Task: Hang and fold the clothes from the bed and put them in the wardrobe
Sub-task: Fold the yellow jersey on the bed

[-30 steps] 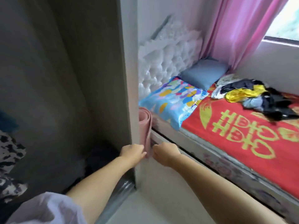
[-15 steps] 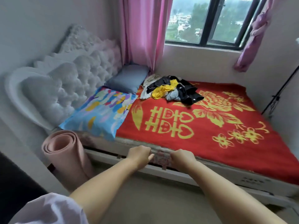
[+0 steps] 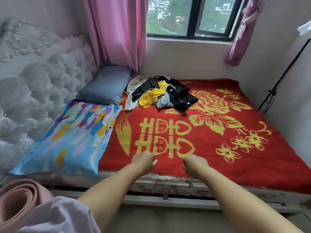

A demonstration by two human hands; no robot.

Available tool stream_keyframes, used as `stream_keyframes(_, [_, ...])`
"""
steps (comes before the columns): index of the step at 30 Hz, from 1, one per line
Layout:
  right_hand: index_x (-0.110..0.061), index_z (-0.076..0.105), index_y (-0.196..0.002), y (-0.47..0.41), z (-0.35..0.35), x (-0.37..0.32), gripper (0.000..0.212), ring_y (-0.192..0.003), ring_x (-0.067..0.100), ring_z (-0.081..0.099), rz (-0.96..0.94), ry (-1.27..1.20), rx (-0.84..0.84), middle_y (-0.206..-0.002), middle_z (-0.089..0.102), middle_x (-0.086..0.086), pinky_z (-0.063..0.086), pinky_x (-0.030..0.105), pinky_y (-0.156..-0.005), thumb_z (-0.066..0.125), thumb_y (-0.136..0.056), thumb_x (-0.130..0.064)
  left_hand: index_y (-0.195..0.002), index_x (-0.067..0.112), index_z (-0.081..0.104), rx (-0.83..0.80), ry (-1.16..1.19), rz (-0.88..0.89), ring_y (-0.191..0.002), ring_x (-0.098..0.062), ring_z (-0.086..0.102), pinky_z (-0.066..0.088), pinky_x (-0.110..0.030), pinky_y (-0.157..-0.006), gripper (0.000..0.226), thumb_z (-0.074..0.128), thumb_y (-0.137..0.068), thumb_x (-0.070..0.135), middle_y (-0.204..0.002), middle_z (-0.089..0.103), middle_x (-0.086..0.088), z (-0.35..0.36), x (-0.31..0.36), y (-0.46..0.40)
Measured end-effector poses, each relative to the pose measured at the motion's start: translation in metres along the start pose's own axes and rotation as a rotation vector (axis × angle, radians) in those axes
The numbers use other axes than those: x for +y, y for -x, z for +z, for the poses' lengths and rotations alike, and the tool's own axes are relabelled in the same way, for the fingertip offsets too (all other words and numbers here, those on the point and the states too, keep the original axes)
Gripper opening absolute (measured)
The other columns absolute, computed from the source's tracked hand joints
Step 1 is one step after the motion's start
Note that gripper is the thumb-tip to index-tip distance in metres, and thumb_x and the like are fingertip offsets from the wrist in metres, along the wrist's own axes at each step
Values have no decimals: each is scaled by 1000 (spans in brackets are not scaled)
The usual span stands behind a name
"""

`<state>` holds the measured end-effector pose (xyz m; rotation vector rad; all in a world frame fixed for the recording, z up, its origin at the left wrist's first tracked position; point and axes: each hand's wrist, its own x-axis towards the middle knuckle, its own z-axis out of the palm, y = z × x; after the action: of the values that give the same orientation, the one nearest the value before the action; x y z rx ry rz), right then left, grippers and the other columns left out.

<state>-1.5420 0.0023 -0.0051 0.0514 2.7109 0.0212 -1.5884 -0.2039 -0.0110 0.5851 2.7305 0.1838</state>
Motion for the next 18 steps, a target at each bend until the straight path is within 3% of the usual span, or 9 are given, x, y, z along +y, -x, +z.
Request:
stream_keyframes(5, [-14,47,-80,-55,-11,35,27,-78,23,49,48,-29,-13,-88,55,3,45,31,-66,35,-101,-26,-80,11,56,7,21,42,-57,-17,45,32,-25,-46,36,41,-101,37,-70,53,-1,-14,8,-71])
stream_keyframes(11, [-11,61,-104,-159,-21,76,31,-98,26,61,49,-24,-27,-108,64,5,45,31,-70,35,-101,-27,-79,12,53,-19,18,11,-63,-21,50,35,-26,-49,36,39,-101,37,-73,56,-3,-20,3,-167])
stream_keyframes(18, [-13,56,-93,-315,-21,125,27,-93,26,62,-65,-31,-107,-104,65,4,46,32,-67,34,-99,-27,-89,15,59,-90,74,-136,-66,-20,54,38,-26,-50,33,38,-101,38,-71,57,2,-19,-16,-308])
